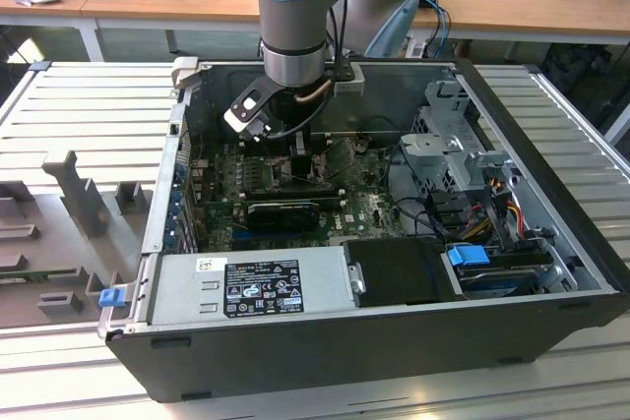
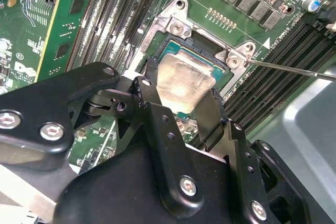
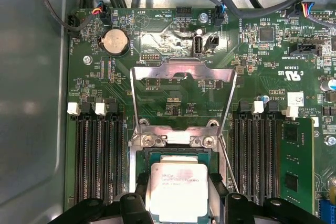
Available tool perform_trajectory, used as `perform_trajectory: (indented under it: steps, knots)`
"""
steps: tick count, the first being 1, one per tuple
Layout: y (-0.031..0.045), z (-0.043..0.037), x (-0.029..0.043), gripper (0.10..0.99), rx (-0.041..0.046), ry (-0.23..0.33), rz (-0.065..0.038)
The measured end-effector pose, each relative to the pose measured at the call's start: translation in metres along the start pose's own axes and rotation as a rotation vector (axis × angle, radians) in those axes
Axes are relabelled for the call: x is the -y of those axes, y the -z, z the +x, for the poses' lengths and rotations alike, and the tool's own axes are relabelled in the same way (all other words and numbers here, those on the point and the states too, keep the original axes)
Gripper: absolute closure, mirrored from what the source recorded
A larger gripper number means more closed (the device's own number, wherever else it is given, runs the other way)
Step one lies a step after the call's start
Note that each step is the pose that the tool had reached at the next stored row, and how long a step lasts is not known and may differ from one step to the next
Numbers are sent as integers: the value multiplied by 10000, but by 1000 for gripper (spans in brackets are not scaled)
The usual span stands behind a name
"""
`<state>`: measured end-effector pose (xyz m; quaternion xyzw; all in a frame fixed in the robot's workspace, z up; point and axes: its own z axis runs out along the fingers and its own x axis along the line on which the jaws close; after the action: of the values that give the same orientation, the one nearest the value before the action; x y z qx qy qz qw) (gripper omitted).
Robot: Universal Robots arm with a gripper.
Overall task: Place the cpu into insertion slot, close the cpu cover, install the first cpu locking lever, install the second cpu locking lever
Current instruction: 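Place the cpu into insertion slot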
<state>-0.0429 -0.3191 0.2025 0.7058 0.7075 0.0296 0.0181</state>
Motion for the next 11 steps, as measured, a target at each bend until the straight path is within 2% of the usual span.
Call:
perform_trajectory:
  steps: [6,7,11]
  knots:
    - [-8,0,0,545,1,1,1]
    - [-8,0,0,482,0,1,1]
    - [-8,0,0,482,-2,0,-1]
